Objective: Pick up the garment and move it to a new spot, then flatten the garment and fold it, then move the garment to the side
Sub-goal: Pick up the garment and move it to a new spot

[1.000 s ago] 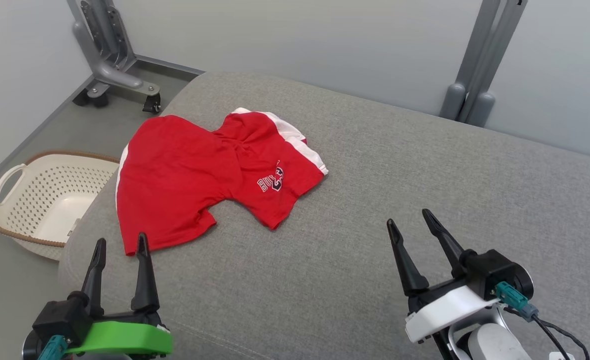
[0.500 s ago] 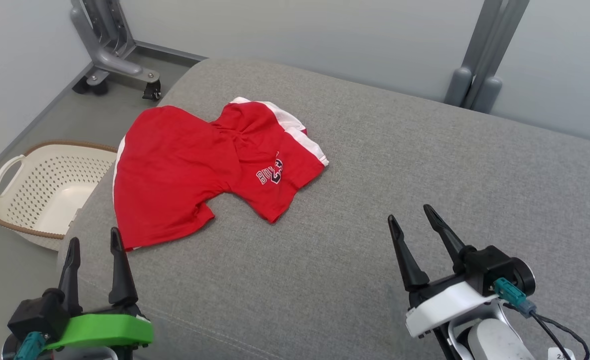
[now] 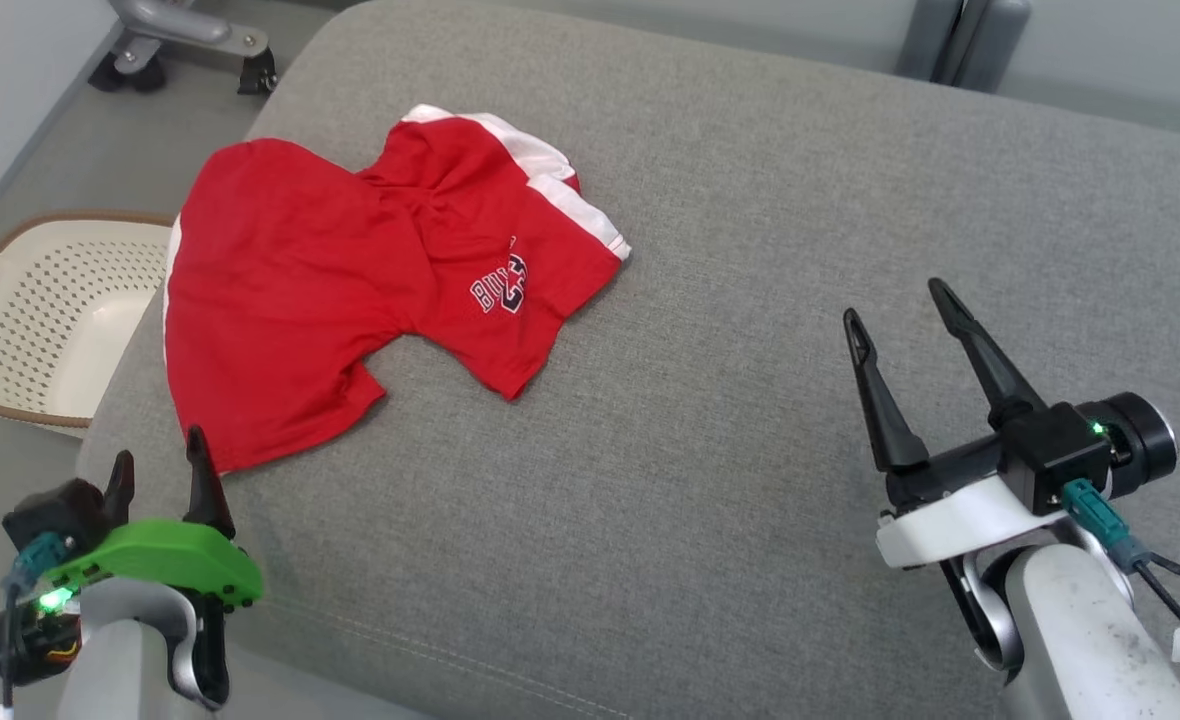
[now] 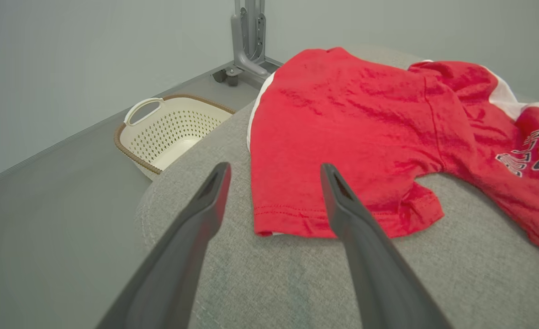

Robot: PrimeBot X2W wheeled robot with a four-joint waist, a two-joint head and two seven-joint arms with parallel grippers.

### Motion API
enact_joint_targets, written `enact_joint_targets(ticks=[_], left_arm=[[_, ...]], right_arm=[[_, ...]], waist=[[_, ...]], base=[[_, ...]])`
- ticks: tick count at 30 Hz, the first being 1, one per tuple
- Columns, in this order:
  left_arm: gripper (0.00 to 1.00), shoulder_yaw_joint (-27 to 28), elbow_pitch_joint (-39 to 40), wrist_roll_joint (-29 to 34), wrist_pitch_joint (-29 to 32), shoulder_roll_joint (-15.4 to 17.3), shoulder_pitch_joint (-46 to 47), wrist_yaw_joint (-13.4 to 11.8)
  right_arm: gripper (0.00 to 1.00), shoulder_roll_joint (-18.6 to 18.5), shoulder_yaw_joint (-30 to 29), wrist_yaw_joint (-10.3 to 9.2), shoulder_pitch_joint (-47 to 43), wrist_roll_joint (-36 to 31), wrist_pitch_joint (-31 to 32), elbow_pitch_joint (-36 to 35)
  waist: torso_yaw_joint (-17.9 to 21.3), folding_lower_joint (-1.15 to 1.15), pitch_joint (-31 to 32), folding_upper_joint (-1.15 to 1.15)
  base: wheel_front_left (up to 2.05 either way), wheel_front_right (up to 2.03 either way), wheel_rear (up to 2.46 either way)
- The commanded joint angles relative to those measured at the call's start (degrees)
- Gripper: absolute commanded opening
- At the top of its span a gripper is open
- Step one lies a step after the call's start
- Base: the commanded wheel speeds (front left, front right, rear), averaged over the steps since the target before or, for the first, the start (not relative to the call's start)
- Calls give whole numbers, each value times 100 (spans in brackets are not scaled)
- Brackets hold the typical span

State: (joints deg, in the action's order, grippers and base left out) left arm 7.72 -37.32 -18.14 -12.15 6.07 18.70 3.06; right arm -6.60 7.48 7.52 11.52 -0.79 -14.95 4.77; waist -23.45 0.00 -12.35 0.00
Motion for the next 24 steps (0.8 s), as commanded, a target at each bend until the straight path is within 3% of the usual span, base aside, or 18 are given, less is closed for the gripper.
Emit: enact_joint_targets(ticks=[1,10,19,20,21,22,23,24], left_arm=[[100,30,-258,-100,74,56,254,57],[100,61,-1928,-296,488,462,1349,200],[100,67,-2895,-531,653,597,1867,351],[90,70,-2967,-559,683,585,1894,360],[90,78,-3028,-598,702,573,1924,378],[16,70,-3075,-620,701,580,1944,393],[0,25,-3099,-614,647,597,1955,405],[0,12,-3095,-613,568,623,1968,408]], right_arm=[[100,-86,-32,-6,127,-43,39,-100],[100,-312,-11,-6,213,-87,325,-532],[100,-355,-64,-6,185,-107,378,-638],[100,-349,-67,-6,188,-110,377,-632],[100,-335,-68,-6,197,-111,372,-619],[100,-325,-64,-6,206,-107,364,-607],[100,-309,-56,-6,221,-107,350,-585],[100,-293,-46,-6,238,-105,340,-569]], waist=[[150,0,-485,0],[346,0,-956,0],[455,0,-1108,0],[458,0,-1108,0],[462,0,-1104,0],[467,0,-1098,0],[472,0,-1083,0],[478,0,-1068,0]], base=[[0,0,0],[0,0,0],[0,0,0],[0,0,0],[0,0,0],[0,0,0],[0,0,0],[0,0,0]])
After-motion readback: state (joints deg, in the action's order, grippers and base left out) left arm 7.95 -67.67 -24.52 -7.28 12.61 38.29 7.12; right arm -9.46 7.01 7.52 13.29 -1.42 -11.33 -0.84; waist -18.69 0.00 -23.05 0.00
